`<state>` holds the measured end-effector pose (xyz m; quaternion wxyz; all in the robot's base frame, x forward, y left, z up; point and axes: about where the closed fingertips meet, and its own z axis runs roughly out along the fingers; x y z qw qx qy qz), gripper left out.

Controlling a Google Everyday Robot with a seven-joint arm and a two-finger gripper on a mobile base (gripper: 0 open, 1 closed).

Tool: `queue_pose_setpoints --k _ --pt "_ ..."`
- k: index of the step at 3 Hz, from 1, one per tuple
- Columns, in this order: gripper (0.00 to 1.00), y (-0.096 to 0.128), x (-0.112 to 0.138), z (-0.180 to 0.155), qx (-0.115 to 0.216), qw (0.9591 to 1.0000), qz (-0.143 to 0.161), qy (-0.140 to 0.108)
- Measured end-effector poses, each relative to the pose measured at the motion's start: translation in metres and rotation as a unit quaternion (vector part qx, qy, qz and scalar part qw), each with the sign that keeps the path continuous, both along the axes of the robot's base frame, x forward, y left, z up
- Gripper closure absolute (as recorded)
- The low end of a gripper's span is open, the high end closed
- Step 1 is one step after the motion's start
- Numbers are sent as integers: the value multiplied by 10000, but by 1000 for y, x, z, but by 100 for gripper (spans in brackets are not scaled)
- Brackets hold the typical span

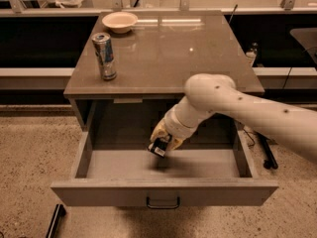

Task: Pick rxbar chocolate from top drawer and place on counter

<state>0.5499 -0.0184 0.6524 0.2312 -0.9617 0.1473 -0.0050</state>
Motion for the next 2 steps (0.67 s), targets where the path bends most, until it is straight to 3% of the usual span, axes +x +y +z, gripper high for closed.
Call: queue_pose_setpoints --k 1,2 --pt "100 -18 -14 54 979 9945 -31 -377" --pt "100 -55 -27 99 1545 9861 -69 -611"
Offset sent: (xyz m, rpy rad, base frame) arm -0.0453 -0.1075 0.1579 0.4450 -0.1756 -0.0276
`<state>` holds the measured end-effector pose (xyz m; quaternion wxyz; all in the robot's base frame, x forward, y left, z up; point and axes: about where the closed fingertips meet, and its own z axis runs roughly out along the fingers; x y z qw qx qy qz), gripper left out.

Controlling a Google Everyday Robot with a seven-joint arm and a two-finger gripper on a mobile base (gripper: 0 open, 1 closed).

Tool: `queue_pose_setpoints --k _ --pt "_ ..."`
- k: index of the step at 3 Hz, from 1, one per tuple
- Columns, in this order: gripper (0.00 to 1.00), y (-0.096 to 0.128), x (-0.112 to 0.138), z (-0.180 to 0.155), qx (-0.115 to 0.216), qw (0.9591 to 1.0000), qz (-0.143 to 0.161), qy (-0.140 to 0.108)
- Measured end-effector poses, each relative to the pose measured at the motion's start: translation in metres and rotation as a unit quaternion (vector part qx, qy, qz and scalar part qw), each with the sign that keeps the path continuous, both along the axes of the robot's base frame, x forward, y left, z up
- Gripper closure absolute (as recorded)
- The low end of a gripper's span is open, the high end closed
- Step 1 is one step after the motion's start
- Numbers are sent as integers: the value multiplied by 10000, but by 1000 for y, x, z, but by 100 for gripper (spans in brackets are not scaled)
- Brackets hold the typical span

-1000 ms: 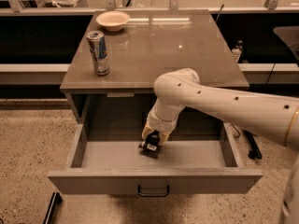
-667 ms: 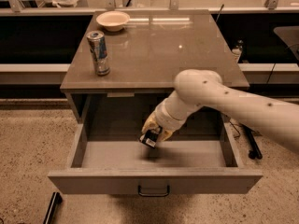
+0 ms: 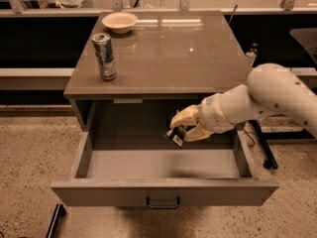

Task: Pick rxbar chocolate from top drawer and place on counter

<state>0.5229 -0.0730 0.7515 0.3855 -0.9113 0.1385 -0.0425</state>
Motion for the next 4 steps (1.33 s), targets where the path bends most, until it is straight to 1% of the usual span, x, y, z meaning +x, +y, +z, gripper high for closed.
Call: queue_pose_setpoints --k 1,2,3,4 --pt "100 -27 -3 41 203 9996 19 -198" --pt "100 -50 12 81 -204 9992 -97 -343" --pt "100 -42 53 103 -888 9952 -75 -410" --pt "100 -22 95 116 -1470 9876 -108 -546"
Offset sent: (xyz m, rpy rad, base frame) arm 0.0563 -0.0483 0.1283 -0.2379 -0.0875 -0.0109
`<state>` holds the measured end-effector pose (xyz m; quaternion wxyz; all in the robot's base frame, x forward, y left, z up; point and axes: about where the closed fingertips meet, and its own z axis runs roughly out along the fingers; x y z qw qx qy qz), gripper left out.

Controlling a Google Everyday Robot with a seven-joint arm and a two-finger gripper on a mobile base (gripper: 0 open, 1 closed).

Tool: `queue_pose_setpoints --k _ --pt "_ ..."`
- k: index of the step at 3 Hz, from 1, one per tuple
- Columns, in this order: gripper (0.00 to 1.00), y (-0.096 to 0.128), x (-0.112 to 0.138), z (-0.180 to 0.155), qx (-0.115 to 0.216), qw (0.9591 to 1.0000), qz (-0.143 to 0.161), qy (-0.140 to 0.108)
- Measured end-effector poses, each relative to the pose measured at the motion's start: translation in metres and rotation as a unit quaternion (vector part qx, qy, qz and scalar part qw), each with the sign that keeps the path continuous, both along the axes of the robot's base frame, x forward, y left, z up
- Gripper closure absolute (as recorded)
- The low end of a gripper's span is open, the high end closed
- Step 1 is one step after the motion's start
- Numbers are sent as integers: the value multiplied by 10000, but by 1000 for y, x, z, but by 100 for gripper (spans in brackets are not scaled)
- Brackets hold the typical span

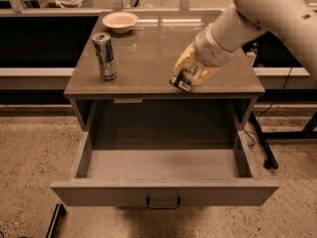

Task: Pick rxbar chocolate from top drawer and place on counter

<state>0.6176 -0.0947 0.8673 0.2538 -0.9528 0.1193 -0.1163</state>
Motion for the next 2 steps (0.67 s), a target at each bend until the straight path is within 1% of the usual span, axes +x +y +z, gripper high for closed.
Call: queue_pose_setpoints --k 1,2 --pt "82 23 39 8 -361 9993 46 -39" --pt "59 33 65 1 -425 9989 61 170"
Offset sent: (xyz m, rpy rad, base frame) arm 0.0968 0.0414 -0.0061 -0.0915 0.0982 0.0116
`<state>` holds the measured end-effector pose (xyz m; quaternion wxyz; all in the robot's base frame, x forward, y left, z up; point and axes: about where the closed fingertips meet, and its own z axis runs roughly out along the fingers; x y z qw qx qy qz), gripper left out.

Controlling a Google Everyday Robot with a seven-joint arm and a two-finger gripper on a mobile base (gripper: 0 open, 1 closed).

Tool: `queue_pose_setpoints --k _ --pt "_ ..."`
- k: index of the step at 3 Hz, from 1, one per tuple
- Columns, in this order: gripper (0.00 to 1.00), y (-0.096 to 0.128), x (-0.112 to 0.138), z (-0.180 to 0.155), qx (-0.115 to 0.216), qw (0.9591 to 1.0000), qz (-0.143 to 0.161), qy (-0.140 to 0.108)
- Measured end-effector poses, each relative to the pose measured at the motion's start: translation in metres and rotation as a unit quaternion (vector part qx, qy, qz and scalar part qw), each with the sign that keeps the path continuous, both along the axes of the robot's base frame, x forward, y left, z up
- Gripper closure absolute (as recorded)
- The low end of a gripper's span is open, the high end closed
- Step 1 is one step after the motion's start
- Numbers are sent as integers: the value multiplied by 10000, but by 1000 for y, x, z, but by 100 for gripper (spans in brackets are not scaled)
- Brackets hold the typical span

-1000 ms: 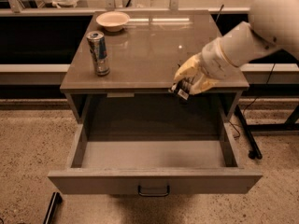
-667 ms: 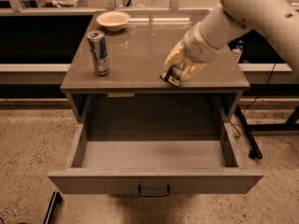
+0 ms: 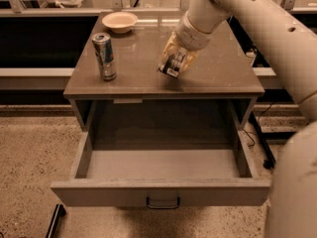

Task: Pick rxbar chocolate from top drawer and place on counter

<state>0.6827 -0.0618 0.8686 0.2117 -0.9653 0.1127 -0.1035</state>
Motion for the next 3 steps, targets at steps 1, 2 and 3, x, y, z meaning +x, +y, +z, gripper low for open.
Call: queue_pose_setpoints --k 1,2,3 --pt "36 2 3 2 27 10000 4 -22" --pt "12 4 4 -1 31 10000 16 -10" --pt "0 6 2 1 13 9999 113 -13"
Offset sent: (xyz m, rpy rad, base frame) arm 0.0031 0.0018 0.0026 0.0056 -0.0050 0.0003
